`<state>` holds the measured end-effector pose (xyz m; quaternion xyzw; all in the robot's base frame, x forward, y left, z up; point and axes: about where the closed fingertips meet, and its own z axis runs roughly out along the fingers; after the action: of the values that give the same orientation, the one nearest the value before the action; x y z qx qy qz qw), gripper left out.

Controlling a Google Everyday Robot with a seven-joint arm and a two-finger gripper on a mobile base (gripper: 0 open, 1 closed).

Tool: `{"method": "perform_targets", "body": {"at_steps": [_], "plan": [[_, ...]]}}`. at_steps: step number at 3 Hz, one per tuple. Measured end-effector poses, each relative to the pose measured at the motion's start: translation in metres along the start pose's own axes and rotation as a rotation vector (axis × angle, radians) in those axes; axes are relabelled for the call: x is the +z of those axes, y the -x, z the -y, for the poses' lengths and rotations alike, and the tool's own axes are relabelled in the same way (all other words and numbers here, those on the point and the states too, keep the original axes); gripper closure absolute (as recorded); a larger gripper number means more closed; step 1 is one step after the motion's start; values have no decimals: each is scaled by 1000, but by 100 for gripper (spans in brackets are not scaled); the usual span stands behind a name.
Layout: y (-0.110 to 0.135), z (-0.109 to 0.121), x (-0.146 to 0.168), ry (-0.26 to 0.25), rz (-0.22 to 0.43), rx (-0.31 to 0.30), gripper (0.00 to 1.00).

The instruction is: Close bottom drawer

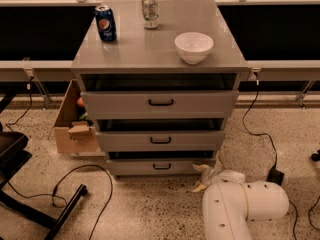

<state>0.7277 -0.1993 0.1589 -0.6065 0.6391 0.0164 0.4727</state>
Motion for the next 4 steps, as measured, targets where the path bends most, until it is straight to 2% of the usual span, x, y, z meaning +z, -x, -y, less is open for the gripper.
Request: {"method": "perform_targets", "body": {"at_steps": [1, 2, 3, 4], "plan": [[2, -5, -2, 0, 0, 0, 18], [7, -14, 1, 29, 17, -6, 41], [5, -10, -20, 32, -13, -28, 64], [3, 14, -72, -2, -111, -45, 87]]}}
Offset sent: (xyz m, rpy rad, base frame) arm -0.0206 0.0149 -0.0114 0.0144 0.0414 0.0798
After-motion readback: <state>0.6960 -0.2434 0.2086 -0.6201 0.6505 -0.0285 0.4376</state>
